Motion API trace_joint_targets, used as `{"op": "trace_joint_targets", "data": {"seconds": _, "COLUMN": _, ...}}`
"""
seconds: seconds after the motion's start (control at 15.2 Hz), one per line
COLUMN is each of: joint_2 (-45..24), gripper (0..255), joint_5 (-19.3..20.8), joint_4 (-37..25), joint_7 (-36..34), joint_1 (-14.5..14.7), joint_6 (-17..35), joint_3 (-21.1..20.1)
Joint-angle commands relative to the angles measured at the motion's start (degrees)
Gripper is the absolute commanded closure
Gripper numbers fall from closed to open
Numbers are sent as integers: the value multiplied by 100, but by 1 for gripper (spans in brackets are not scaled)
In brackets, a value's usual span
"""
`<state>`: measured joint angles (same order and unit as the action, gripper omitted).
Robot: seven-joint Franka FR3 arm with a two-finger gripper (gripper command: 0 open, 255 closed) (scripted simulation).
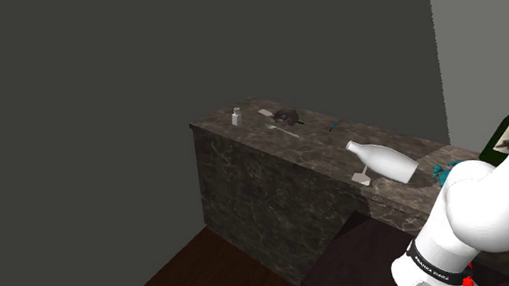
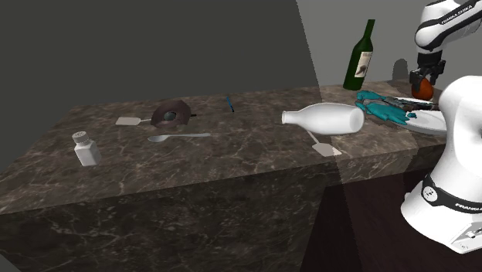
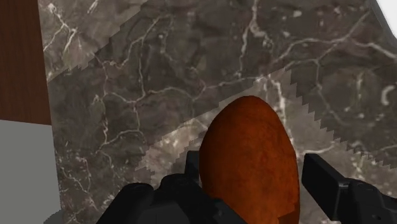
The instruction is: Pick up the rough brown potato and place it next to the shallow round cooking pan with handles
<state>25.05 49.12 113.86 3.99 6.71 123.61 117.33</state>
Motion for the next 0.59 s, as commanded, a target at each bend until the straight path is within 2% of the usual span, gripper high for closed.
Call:
{"op": "trace_joint_targets", "data": {"seconds": 0.0, "joint_2": 94, "gripper": 255, "joint_5": 132, "joint_4": 35, "joint_7": -106, "joint_1": 84, "joint_6": 71, "joint_3": 102}}
{"op": "trace_joint_targets", "data": {"seconds": 0.53, "joint_2": 165, "gripper": 255, "joint_5": 226, "joint_4": 55, "joint_7": -178, "joint_1": 137, "joint_6": 115, "joint_3": 168}}
